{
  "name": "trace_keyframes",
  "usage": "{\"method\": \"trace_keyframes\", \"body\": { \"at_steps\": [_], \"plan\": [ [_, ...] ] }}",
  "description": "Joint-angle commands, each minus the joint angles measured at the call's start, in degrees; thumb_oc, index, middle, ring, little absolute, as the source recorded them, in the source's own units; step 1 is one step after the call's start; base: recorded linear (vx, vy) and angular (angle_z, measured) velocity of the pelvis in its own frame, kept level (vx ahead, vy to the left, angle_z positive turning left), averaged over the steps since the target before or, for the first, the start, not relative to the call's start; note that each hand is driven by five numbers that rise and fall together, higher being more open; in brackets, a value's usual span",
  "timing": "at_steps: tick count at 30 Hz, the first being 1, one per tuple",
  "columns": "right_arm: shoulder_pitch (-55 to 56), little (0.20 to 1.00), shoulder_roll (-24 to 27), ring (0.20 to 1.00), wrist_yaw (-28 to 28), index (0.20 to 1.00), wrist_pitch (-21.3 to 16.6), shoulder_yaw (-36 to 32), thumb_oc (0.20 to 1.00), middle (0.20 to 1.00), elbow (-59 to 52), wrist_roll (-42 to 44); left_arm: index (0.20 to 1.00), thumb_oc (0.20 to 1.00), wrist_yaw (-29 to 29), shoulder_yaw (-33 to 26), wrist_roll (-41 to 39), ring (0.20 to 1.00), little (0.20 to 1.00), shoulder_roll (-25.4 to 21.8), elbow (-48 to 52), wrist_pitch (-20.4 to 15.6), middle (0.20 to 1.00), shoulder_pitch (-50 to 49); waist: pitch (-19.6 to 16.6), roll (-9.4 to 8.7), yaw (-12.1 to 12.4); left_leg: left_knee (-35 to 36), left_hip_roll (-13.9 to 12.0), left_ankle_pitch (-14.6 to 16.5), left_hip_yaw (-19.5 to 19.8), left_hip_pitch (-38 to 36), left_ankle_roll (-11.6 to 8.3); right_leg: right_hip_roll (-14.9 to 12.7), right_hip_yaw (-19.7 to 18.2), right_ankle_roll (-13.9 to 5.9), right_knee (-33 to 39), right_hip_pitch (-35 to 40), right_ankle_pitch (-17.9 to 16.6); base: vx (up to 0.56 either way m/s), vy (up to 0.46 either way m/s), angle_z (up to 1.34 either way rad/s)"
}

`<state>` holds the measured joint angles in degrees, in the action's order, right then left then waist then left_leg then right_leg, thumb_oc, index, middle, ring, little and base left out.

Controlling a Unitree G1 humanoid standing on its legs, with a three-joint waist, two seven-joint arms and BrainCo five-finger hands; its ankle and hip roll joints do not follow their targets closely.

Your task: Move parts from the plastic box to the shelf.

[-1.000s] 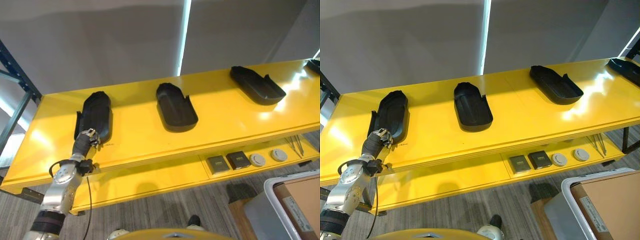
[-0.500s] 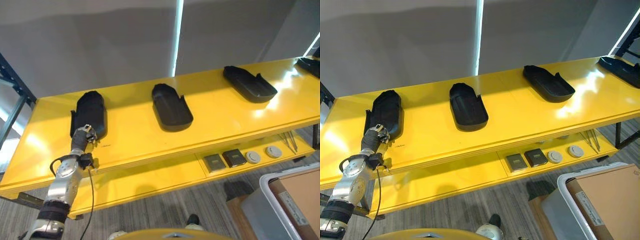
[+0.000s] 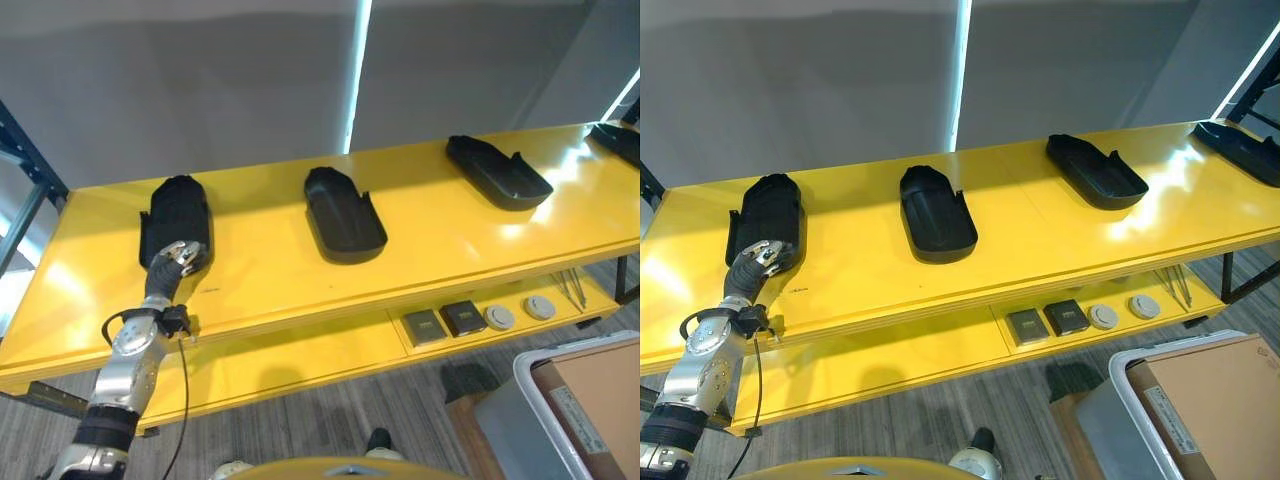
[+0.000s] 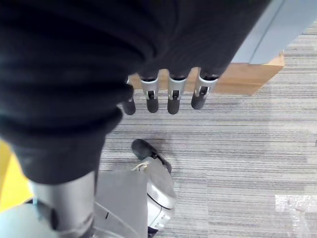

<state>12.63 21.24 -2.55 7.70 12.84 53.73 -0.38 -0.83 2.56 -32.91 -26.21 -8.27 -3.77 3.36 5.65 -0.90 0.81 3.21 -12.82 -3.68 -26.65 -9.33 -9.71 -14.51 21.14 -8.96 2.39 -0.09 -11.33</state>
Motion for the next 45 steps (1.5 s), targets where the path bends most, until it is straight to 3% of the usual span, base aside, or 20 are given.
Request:
{"method": "trace_keyframes", "body": {
  "at_steps": [1,9,12,14,16,19,20,21,23,24,25,27,30,31,32,37,39,41,42,45],
  "plan": [
    [-1.9,1.000,0.0,1.000,0.2,1.000,-0.5,-0.2,1.000,1.000,0.6,-0.9,1.000,1.000,3.9,-2.4,0.1,1.000,1.000,-1.7,6.7,-4.0,1.000,1.8,1.2,0.95,1.1,-5.8,-1.7,2.7,2.0,4.6,3.44,-2.9,0.4,-3.26,-5.0,5.2,9.2,0.00,0.000,0.00],
    [-3.0,1.000,-0.8,1.000,0.8,1.000,-1.0,-0.1,1.000,1.000,2.2,-1.5,1.000,1.000,16.7,-4.9,-6.2,1.000,1.000,-3.4,21.0,-1.5,1.000,-1.7,0.7,1.61,3.7,-4.5,-1.1,2.1,3.3,4.7,3.39,-3.0,2.1,-3.46,-4.4,6.2,8.8,-0.03,0.010,0.10],
    [-3.8,1.000,-1.0,1.000,0.7,1.000,-1.2,0.4,1.000,1.000,2.8,-1.7,1.000,1.000,19.1,-4.9,-11.1,1.000,1.000,-3.3,23.3,0.9,1.000,-2.9,0.5,1.80,4.7,-3.9,-0.8,1.8,3.9,4.8,3.35,-3.1,2.6,-3.62,-4.1,6.4,8.6,-0.02,0.007,0.02],
    [-4.2,1.000,-1.1,1.000,0.8,1.000,-1.0,0.9,1.000,1.000,3.0,-1.4,1.000,1.000,21.2,-4.5,-12.8,1.000,1.000,-2.5,23.4,0.6,1.000,-4.2,0.3,1.82,5.4,-3.6,-0.6,1.7,4.3,4.9,3.41,-3.1,2.9,-3.58,-4.0,6.6,8.6,-0.03,0.004,0.12],
    [-4.9,1.000,-1.2,1.000,0.6,1.000,-0.1,1.4,1.000,1.000,3.1,-1.3,1.000,1.000,19.4,-4.9,-18.1,1.000,1.000,-0.9,23.6,1.6,1.000,-7.2,0.3,1.77,6.7,-3.3,-0.3,1.5,5.2,5.0,3.41,-3.1,3.4,-3.42,-4.0,6.7,8.6,-0.05,-0.003,0.16],
    [-5.0,1.000,-1.3,1.000,0.6,1.000,0.9,1.6,1.000,1.000,2.6,-1.5,1.000,1.000,17.3,-6.5,-18.3,1.000,1.000,-0.1,23.5,0.1,1.000,-10.1,0.3,1.81,7.8,-3.1,0.0,1.3,5.9,5.1,3.40,-3.0,4.0,-3.32,-3.8,7.1,8.5,-0.05,0.001,0.14],
    [-5.0,1.000,-1.1,1.000,0.4,1.000,1.6,1.6,1.000,1.000,2.4,-1.6,1.000,1.000,16.8,-9.1,-15.2,1.000,1.000,-0.7,22.4,-3.5,1.000,-13.2,0.4,1.81,9.1,-2.8,0.2,1.2,6.7,5.3,3.47,-2.9,4.5,-3.21,-3.7,7.4,8.7,-0.05,-0.004,0.23],
    [-5.1,1.000,-1.0,1.000,0.3,1.000,2.0,1.7,1.000,1.000,2.2,-1.6,1.000,1.000,17.8,-10.2,-14.8,1.000,1.000,-1.1,21.7,-4.3,1.000,-14.1,0.4,1.77,9.6,-2.8,0.3,1.1,7.1,5.4,3.49,-2.9,4.8,-3.14,-3.8,7.4,8.8,-0.07,-0.006,0.16],
    [-6.5,1.000,-0.6,1.000,-0.1,1.000,2.2,2.1,1.000,1.000,3.2,-1.6,1.000,1.000,28.7,-12.0,-20.0,1.000,1.000,-1.5,21.2,-0.1,1.000,-16.0,0.5,1.95,11.3,-2.7,0.4,0.9,7.8,5.7,3.48,-2.9,5.7,-2.89,-4.1,7.6,9.1,-0.07,0.006,0.25],
    [-7.4,1.000,-0.3,1.000,-0.2,1.000,1.9,2.2,1.000,1.000,4.2,-1.4,1.000,1.000,35.4,-12.4,-23.4,1.000,1.000,-1.3,22.2,4.2,1.000,-17.0,0.5,2.24,12.1,-2.6,0.4,0.6,8.1,5.9,3.43,-2.9,6.1,-2.86,-4.2,7.7,9.1,-0.06,0.019,0.35],
    [-7.6,1.000,-0.2,1.000,-0.3,1.000,1.8,2.3,1.000,1.000,4.4,-1.6,1.000,1.000,36.9,-12.5,-24.3,1.000,1.000,-1.3,22.5,5.3,1.000,-17.1,0.5,2.31,12.2,-2.5,0.4,0.5,8.2,5.9,3.42,-2.9,6.2,-2.84,-4.2,7.7,9.1,-0.05,0.035,0.34],
    [-8.9,1.000,0.1,1.000,-0.1,1.000,0.7,2.8,1.000,1.000,5.7,-1.5,1.000,1.000,45.9,-11.5,-31.2,1.000,1.000,0.0,23.7,11.9,1.000,-17.4,0.4,2.84,13.1,-2.1,0.7,0.1,8.6,6.0,3.45,-2.9,6.7,-2.82,-4.4,7.8,9.2,-0.05,0.054,0.34],
    [-10.4,1.000,0.1,1.000,-0.9,1.000,0.9,4.4,1.000,1.000,5.5,-1.7,1.000,1.000,52.7,-9.4,-36.0,1.000,1.000,1.7,22.4,15.4,1.000,-16.3,0.0,2.92,13.2,-1.3,0.8,-0.3,8.5,5.7,3.38,-2.9,6.8,-2.84,-4.6,7.8,9.4,-0.01,0.033,0.18],
    [-10.8,1.000,0.0,1.000,-1.0,1.000,0.7,5.3,1.000,1.000,5.7,-1.8,1.000,1.000,56.5,-7.8,-35.8,1.000,1.000,2.1,21.0,15.6,1.000,-15.6,-0.3,2.81,13.1,-1.0,0.7,-0.4,8.4,5.6,3.33,-2.7,6.7,-2.79,-4.5,7.8,9.5,0.01,0.015,0.07],
    [-11.4,1.000,0.3,1.000,-1.7,1.000,1.0,5.6,1.000,1.000,5.8,-2.1,1.000,1.000,56.7,-6.6,-34.1,1.000,1.000,2.8,20.1,17.2,1.000,-15.7,-0.3,2.75,13.0,-0.8,0.7,-0.7,8.4,5.6,3.17,-2.6,6.5,-2.75,-4.4,7.7,9.5,0.00,0.000,0.00],
    [-11.6,1.000,2.0,1.000,-3.0,1.000,2.9,6.5,1.000,1.000,3.9,-1.7,1.000,1.000,52.9,-2.6,-26.4,1.000,1.000,1.8,6.8,16.4,1.000,-19.0,0.1,2.68,12.6,-0.2,0.4,-1.0,8.2,5.6,3.07,-2.5,6.1,-2.74,-4.6,7.2,9.6,-0.01,-0.001,0.00],
    [-11.4,1.000,3.0,1.000,-3.5,1.000,3.8,6.3,1.000,1.000,2.8,-1.1,1.000,1.000,51.3,-0.6,-21.3,1.000,1.000,1.2,-4.0,14.9,1.000,-22.3,0.5,2.69,12.7,-0.2,0.4,-1.0,8.4,5.9,3.16,-2.5,6.1,-2.69,-5.1,6.7,9.9,-0.05,-0.002,-0.02],
    [-11.5,1.000,3.6,1.000,-3.6,1.000,2.8,5.4,1.000,1.000,3.9,-0.2,1.000,1.000,53.1,1.1,-15.9,1.000,1.000,1.6,-15.8,10.4,1.000,-25.1,0.8,2.82,12.9,-0.3,0.6,-0.9,8.7,6.2,3.32,-2.6,6.2,-2.65,-5.4,6.5,10.0,-0.05,0.006,-0.02],
    [-11.5,1.000,3.7,1.000,-3.8,1.000,2.2,4.8,1.000,1.000,4.7,-0.1,1.000,1.000,52.0,1.1,-14.1,1.000,1.000,2.0,-18.6,10.9,1.000,-25.8,0.9,2.90,13.1,-0.2,0.6,-0.9,8.8,6.3,3.37,-2.7,6.3,-2.69,-5.5,6.4,10.1,-0.03,0.008,0.05],
    [-12.4,1.000,3.3,1.000,-3.9,1.000,1.0,3.6,1.000,1.000,7.2,0.1,1.000,1.000,49.8,1.9,-6.8,1.000,1.000,3.6,-28.5,7.4,1.000,-26.6,1.0,3.00,13.2,-0.1,0.9,-0.7,8.9,6.1,3.60,-2.9,6.2,-2.77,-5.6,6.4,10.2,0.00,0.010,0.10]
  ]
}}
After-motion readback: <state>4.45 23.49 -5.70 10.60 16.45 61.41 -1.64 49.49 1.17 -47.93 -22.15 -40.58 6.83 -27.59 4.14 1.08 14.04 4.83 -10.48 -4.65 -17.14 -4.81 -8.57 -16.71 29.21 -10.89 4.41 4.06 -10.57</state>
